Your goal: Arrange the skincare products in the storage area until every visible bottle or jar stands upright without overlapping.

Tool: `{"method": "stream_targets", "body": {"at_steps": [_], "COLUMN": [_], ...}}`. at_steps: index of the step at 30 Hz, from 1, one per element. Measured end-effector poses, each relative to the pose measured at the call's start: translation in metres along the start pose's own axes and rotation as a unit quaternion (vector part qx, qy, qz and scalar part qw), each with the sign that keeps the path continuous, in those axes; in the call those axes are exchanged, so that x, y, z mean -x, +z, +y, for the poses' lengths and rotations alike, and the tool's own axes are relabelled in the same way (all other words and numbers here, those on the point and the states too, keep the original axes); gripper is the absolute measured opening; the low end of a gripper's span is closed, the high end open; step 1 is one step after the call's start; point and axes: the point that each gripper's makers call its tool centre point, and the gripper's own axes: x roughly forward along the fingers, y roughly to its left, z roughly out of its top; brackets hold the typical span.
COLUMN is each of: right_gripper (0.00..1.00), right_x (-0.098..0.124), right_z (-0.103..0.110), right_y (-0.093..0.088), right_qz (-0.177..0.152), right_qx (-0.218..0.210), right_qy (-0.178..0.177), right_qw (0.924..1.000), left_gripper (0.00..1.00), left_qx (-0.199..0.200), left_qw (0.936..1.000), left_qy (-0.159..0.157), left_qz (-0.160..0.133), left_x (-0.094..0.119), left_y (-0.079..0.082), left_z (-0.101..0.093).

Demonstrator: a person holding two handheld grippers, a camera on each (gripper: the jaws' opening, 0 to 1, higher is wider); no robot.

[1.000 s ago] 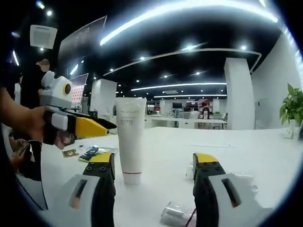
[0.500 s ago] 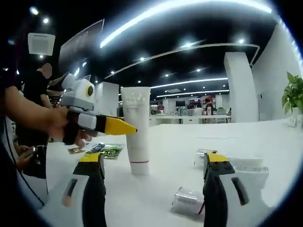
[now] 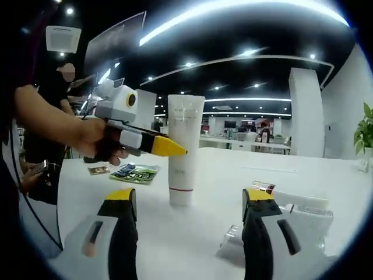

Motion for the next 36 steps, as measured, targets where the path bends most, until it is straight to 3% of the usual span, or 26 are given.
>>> {"method": "stream_targets", "body": {"at_steps": [13, 20, 23, 29, 36], "right_gripper": [0.70, 0.69, 0.68, 0.67, 0.65], "right_x": [0.001, 0.001, 0.000, 0.001, -0.001], "right_z": [0.000, -0.001, -0.001, -0.002, -0.001], "right_y": [0.001, 0.002, 0.001, 0.002, 0.000], "right_qz": [-0.005, -0.006, -0.005, -0.007, -0.002], "right_qx": [-0.008, -0.005, -0.003, -0.001, 0.009], "right_qy": [0.001, -0.001, -0.002, -0.003, -0.003], "right_qw": [1.0000, 1.0000, 1.0000, 1.0000, 1.0000], "left_gripper": [0.15, 0.13, 0.12, 0.12, 0.12], "left_qx": [0.005, 0.020, 0.018, 0.018, 0.015], "left_qw": [0.9973, 0.9949, 0.9945, 0.9937, 0.9924], "left_qy": [-0.073, -0.093, -0.097, -0.110, -0.117], "left_qz": [0.000, -0.034, -0.032, -0.010, -0.036], "left_x": [-0.013, -0.028, -0.036, -0.041, -0.051], "left_y": [0.009, 0.030, 0.030, 0.012, 0.020], "left_z": [0.007, 0.013, 0.016, 0.018, 0.030]}}
